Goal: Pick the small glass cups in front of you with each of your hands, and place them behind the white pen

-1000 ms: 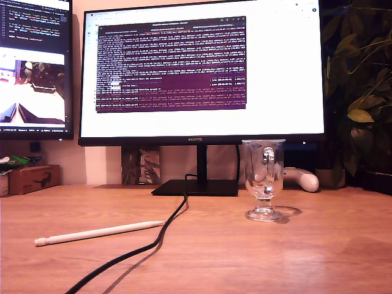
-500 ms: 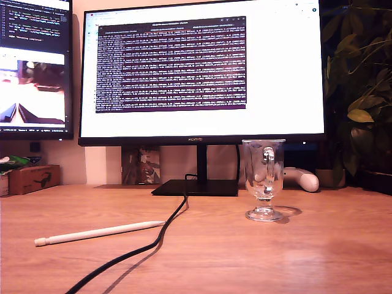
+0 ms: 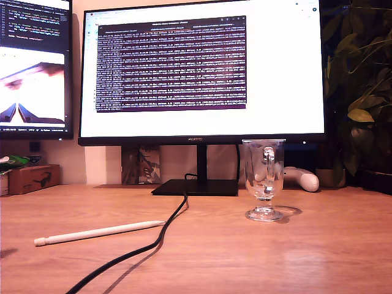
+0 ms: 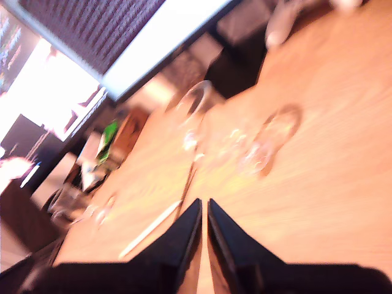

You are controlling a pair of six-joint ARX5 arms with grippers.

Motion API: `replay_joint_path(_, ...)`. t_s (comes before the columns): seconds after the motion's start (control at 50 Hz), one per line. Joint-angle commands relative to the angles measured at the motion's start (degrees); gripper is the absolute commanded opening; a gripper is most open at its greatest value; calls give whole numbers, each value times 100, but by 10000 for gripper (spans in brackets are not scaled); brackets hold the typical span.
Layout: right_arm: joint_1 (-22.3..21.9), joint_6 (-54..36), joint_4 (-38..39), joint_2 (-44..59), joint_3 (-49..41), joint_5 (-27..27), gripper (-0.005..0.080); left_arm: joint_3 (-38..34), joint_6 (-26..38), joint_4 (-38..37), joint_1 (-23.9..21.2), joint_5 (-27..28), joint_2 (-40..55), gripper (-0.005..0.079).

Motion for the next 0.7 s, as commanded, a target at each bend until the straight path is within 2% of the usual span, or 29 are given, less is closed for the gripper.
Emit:
replay_joint_path(0.0, 114, -33, -151, 321, 501, -4, -13, 479, -2, -249, -22, 2, 271, -17)
replay_joint_path(0.12, 321, -153, -588, 1134, 1193, -2, -13, 1204, 308, -1036, -22, -52, 966, -17)
replay_joint_path(0.26, 542, -603, -1137, 2238, 2039, 188, -13, 2098, 673, -1821, -22, -382, 1923, -17)
replay_joint_path(0.44, 872, -1200, -2074, 3744, 3136, 852, -13, 3412, 1139, -2702, -22, -1056, 3189, -17)
replay_joint_path(0.46, 907, -1244, -2157, 3891, 3237, 927, -13, 3563, 1416, -2802, -22, -1161, 3327, -17)
replay_joint_path(0.5, 986, -1320, -2332, 4212, 3453, 1130, -13, 3834, 1416, -2979, -22, -1300, 3593, -16)
replay_joint_path(0.52, 1012, -1351, -2411, 4343, 3545, 1226, -13, 3956, 1690, -3060, -22, -1460, 3716, -15)
replay_joint_path(0.62, 1193, -1528, -2643, 5018, 3960, 1637, -7, 4588, 2118, -3523, -20, -1853, 4385, -4)
replay_joint_path(0.68, 1272, -1661, -2752, 5340, 4162, 1764, 2, 4881, 2341, -3790, -13, -2068, 4754, 31)
